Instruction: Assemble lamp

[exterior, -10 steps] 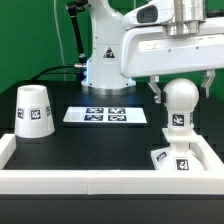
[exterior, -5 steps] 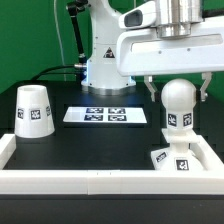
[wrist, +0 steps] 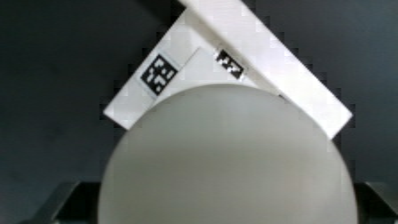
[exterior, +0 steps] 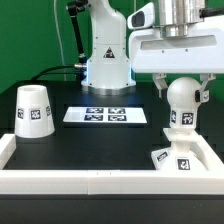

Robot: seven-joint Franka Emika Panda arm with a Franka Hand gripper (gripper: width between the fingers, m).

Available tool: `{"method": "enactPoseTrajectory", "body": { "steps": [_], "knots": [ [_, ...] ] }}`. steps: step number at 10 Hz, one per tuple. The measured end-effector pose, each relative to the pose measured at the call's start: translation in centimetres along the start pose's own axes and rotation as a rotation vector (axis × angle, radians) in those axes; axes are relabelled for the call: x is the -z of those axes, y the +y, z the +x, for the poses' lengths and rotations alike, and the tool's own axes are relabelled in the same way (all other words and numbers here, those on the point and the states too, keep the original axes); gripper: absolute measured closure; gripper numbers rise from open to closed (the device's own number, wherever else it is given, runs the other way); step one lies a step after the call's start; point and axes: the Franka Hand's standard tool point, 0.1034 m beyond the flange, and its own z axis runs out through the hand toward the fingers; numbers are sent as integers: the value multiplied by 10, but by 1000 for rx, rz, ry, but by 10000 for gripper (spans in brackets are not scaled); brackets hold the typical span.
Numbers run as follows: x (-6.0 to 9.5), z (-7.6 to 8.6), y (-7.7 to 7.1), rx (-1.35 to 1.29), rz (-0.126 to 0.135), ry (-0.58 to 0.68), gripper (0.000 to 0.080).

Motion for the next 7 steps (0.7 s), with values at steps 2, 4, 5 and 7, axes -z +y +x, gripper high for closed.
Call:
{"method": "enactPoseTrajectory", "body": {
  "steps": [2, 4, 5, 7],
  "knots": [
    [-2, 5, 1, -88, 10, -13, 222],
    [-3, 3, 0, -137, 12, -17, 162],
    [-3, 3, 0, -109, 12, -17, 119],
    [-3, 1, -1, -6, 15, -12, 105]
  ]
}}
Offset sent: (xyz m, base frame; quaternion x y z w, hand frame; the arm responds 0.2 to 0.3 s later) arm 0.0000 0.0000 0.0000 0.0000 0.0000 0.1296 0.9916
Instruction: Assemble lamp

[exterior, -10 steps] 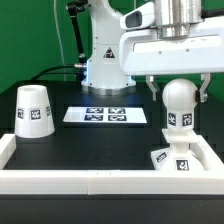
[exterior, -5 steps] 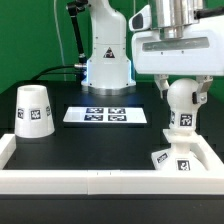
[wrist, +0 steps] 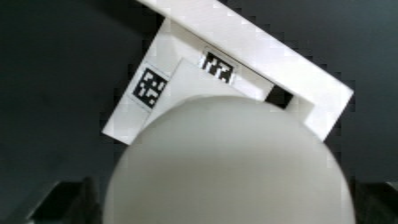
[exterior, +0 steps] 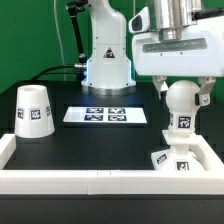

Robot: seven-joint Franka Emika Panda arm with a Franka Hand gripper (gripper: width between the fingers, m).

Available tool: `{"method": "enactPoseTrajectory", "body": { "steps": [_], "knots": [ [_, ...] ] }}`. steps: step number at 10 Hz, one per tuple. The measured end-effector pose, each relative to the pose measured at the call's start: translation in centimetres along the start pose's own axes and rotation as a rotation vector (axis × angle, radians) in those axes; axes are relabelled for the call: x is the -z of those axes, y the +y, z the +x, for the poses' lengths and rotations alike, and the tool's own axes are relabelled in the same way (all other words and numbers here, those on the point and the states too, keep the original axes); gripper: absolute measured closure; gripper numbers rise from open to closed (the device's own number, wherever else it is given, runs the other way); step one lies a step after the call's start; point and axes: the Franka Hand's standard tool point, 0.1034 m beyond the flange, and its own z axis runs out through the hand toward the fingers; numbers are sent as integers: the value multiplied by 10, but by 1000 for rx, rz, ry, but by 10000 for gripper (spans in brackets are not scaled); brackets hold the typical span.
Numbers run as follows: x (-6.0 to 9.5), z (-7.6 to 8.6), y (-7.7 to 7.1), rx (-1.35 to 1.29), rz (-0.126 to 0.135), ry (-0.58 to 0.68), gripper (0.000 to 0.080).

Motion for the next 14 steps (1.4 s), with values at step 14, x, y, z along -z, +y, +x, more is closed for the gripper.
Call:
{"method": "enactPoseTrajectory", "body": {
  "steps": [14],
  "knots": [
    [-3, 2, 1, 1358, -31, 60, 101]
  ]
}}
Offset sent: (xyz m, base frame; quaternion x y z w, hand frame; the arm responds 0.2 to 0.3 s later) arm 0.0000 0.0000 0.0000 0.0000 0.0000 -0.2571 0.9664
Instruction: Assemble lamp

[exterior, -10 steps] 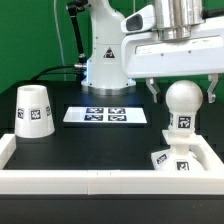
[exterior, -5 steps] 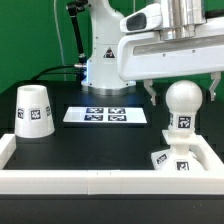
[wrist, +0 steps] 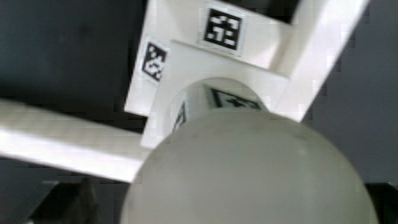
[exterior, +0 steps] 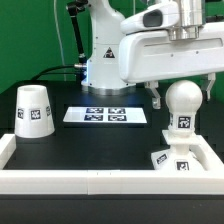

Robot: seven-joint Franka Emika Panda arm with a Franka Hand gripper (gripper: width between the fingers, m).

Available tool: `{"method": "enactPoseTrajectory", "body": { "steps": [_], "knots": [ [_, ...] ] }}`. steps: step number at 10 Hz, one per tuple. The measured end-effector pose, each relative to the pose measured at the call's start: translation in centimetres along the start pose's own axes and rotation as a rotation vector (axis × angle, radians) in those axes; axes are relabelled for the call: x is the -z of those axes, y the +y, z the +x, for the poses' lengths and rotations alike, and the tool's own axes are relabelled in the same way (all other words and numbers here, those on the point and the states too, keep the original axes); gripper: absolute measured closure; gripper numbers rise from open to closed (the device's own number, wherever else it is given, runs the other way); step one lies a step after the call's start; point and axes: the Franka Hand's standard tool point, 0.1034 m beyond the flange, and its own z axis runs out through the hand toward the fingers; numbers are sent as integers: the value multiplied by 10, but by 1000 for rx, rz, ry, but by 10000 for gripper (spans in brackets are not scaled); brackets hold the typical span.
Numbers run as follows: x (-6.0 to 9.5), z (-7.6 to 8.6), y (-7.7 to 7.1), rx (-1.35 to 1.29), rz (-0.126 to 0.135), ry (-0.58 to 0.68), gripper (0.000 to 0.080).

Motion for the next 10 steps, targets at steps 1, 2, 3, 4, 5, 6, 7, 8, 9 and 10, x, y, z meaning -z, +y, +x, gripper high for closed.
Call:
{"method": "enactPoseTrajectory", "body": {
  "steps": [1, 2, 3, 4, 5, 6, 7, 8, 9, 10],
  "knots": [
    [0, 0, 0, 113, -12, -5, 101],
    [-1, 0, 1, 205, -18, -12, 101],
    [-1, 1, 0, 292, -24, -20, 101],
    [-1, 0, -2, 338, -24, -32, 101],
    [-2, 0, -3, 435, -28, -43, 101],
    [-2, 1, -4, 514, -30, -58, 101],
    [-2, 1, -6, 560, -31, -68, 101],
    [-3, 1, -6, 656, -36, -79, 101],
    [-3, 1, -6, 723, -41, -87, 101],
    [-3, 2, -5, 761, -45, -89, 101]
  ]
}}
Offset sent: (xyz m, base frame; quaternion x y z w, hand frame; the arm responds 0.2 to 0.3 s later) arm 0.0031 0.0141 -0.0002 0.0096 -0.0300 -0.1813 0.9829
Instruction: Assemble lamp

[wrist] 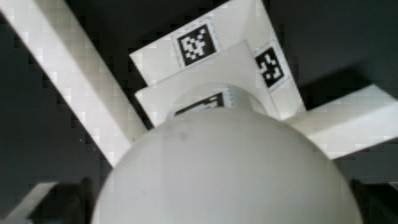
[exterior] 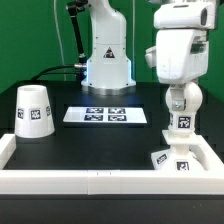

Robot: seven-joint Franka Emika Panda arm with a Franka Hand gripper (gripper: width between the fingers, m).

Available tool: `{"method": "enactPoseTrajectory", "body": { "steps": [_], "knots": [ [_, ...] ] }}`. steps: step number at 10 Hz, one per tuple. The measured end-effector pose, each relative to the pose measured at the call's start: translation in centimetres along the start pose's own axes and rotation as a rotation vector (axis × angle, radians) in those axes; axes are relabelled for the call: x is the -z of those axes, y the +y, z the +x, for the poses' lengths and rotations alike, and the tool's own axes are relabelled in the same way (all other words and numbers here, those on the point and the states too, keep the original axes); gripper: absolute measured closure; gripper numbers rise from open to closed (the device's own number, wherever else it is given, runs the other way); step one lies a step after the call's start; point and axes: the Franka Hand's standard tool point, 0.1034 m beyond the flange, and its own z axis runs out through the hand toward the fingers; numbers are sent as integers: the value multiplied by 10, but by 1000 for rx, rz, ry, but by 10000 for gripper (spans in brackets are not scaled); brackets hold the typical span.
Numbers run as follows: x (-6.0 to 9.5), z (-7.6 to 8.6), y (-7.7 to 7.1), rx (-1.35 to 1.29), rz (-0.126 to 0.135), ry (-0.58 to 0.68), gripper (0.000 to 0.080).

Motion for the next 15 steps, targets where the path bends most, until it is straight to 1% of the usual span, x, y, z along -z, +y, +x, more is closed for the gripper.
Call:
{"method": "enactPoseTrajectory", "body": {
  "steps": [1, 2, 7, 11, 13, 15],
  "knots": [
    [0, -1, 1, 34, -1, -1, 101],
    [0, -2, 1, 34, -1, -1, 225],
    [0, -2, 1, -8, 0, 0, 222],
    [-1, -1, 0, -477, -1, 3, 222],
    [0, 1, -1, -757, 2, 1, 220],
    [0, 1, -1, -897, 1, 2, 220]
  ]
}}
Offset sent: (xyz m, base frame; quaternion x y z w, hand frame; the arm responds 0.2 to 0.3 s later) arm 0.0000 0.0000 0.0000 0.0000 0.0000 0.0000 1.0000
